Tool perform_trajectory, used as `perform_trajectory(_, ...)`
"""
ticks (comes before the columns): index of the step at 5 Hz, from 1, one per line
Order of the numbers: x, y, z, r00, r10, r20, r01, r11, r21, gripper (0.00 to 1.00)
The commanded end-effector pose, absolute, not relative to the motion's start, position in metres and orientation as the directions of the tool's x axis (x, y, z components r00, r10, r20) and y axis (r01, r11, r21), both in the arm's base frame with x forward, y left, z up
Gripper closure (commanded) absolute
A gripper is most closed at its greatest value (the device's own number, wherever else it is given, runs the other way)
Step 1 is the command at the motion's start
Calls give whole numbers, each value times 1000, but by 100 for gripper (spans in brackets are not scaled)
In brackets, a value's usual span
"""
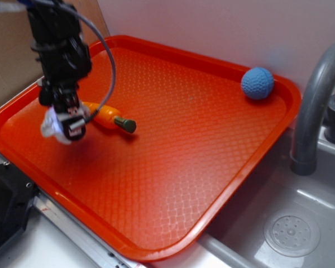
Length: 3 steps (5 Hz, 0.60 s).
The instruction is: Grab the white paper.
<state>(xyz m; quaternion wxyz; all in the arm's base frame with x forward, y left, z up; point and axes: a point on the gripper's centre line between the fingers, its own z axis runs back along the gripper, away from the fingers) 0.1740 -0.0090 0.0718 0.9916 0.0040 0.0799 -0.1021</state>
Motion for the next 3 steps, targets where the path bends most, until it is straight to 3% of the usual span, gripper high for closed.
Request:
perform_trajectory(1, 183, -22, 177, 993, -116, -19, 115, 993, -38, 100)
perform_trajectory(2, 184, -22, 219, 997, -78, 23, 80, 993, -89, 100)
perform_trajectory(3, 195, -27, 198, 987, -151, -53, 145, 985, -97, 100)
